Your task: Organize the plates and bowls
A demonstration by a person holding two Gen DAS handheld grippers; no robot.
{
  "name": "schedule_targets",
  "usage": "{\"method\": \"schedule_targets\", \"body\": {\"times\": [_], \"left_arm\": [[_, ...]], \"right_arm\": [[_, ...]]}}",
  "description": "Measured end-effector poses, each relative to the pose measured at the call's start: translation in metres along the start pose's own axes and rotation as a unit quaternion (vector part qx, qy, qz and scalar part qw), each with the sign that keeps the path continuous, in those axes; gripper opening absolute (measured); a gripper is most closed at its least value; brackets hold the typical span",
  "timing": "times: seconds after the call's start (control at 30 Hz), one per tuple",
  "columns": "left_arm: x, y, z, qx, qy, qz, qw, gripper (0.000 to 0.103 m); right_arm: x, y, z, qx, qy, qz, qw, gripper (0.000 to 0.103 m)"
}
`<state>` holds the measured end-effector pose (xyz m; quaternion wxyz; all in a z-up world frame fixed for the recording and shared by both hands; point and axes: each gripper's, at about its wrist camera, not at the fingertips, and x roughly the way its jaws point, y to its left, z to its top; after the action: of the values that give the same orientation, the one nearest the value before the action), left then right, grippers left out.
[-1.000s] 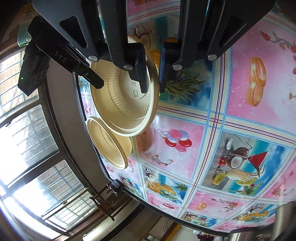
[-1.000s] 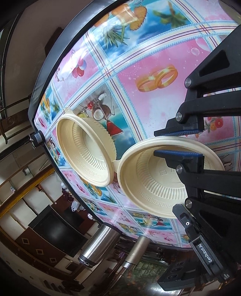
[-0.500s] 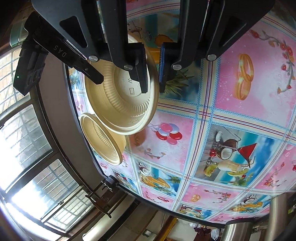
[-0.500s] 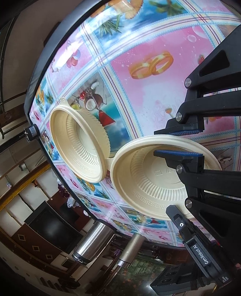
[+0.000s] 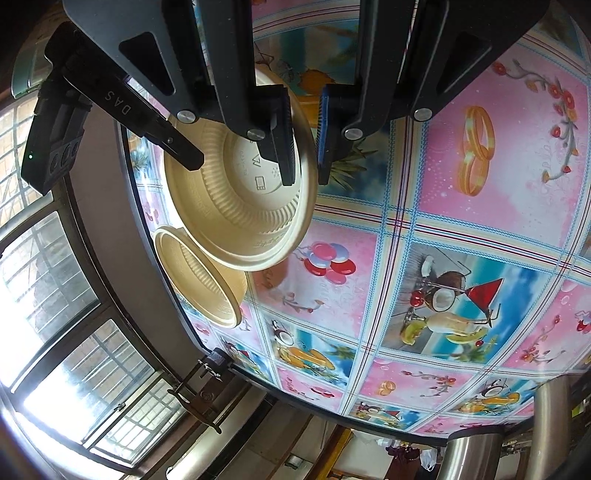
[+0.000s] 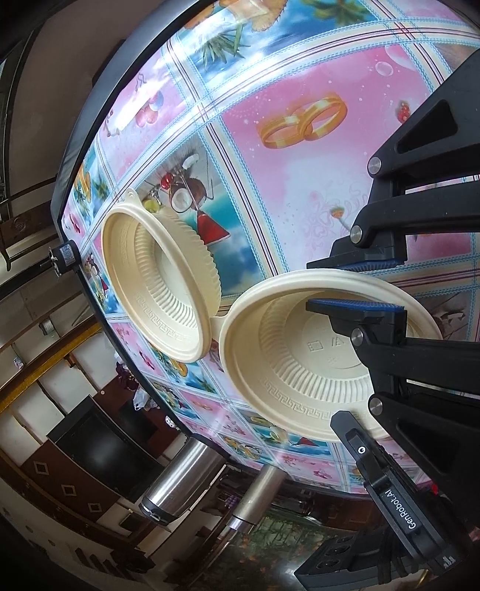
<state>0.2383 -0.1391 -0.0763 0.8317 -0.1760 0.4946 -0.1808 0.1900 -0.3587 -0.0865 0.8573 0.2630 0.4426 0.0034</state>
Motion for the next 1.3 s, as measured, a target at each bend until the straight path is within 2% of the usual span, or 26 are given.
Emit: {"method": "schedule_targets", "body": {"times": [0.7,1.1,1.3], "left_arm": [[-0.001,0.002,-0.001,0.001,-0.002,0.006,1.0000,0.008],[-0.008,0.012,-0.005,-0.009,-0.007,0.003,0.9999,0.008],[-0.032,0.031,-0.024,-0.017,-0.025,0.015,0.9994,0.009]], "right_arm": [[-0.002,0.007,-0.004,-0.014,-0.013,-0.009,1.000,0.013],[-0.001,0.012,-0.010,-0.005,-0.012,0.006,1.000,0.013],[0.004,0.029,-0.024,-0.014,0.011,0.032,0.999,0.012]]}}
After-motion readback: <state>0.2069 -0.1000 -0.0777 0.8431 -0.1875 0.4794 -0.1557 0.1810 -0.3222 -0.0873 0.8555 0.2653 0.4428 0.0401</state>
